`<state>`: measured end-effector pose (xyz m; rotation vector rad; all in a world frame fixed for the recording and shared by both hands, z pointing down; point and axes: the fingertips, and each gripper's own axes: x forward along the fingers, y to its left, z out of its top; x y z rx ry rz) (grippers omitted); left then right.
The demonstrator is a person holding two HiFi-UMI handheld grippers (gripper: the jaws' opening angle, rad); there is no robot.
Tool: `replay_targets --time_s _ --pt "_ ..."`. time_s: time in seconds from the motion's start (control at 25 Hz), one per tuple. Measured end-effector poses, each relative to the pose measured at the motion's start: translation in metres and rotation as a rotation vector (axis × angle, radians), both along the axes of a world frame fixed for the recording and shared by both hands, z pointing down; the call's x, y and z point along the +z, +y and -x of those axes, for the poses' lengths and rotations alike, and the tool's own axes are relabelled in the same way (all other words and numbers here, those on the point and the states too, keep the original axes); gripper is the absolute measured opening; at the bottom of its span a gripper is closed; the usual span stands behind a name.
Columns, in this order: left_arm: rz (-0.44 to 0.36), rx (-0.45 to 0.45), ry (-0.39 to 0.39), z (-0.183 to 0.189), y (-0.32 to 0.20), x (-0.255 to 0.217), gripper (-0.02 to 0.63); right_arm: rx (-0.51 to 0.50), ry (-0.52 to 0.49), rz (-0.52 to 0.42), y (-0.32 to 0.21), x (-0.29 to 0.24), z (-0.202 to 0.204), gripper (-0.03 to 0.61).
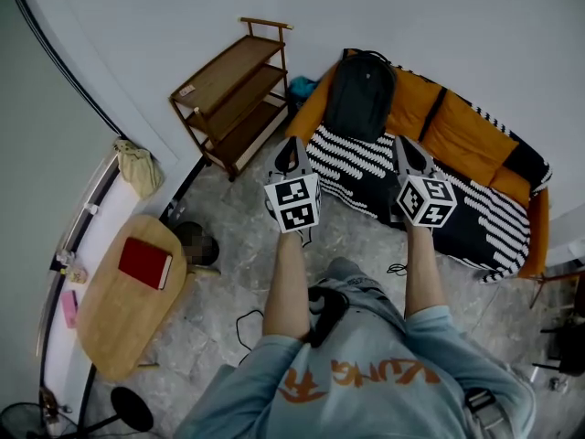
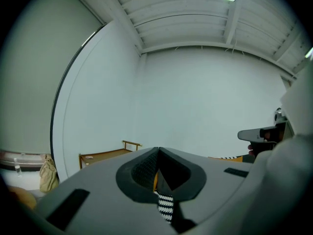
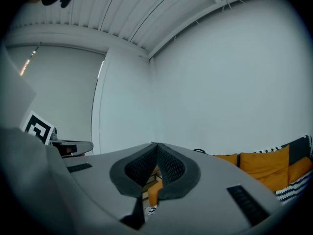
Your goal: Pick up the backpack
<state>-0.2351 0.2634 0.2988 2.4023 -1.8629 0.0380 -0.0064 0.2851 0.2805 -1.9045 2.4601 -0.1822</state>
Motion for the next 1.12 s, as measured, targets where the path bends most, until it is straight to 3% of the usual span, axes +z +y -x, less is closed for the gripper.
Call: replay_targets --time_s 0.32,0.48,0.64,1.12 --pt "-0.002 -0.036 0.011 0.017 -0.003 0.003 0.02 -0.018 -0.01 -0.005 -0.002 -0.002 0.005 -0.003" --pt "-0.021 -0.095 0.008 0.027 -0.008 -0.002 0.02 -0.02 0.003 0.0 -0.012 -0.003 0.006 -0.003" --pt "-0.021 -0.064 0.004 0.026 -0.015 0.001 0.02 -0.027 0.004 0.002 -0.022 -0.001 0.008 -0.003" --pt "0.053 -0.093 -0.003 0.031 -0.072 0.037 0.02 -0.047 -0.044 0.079 -0.093 0.038 0.005 -0.003"
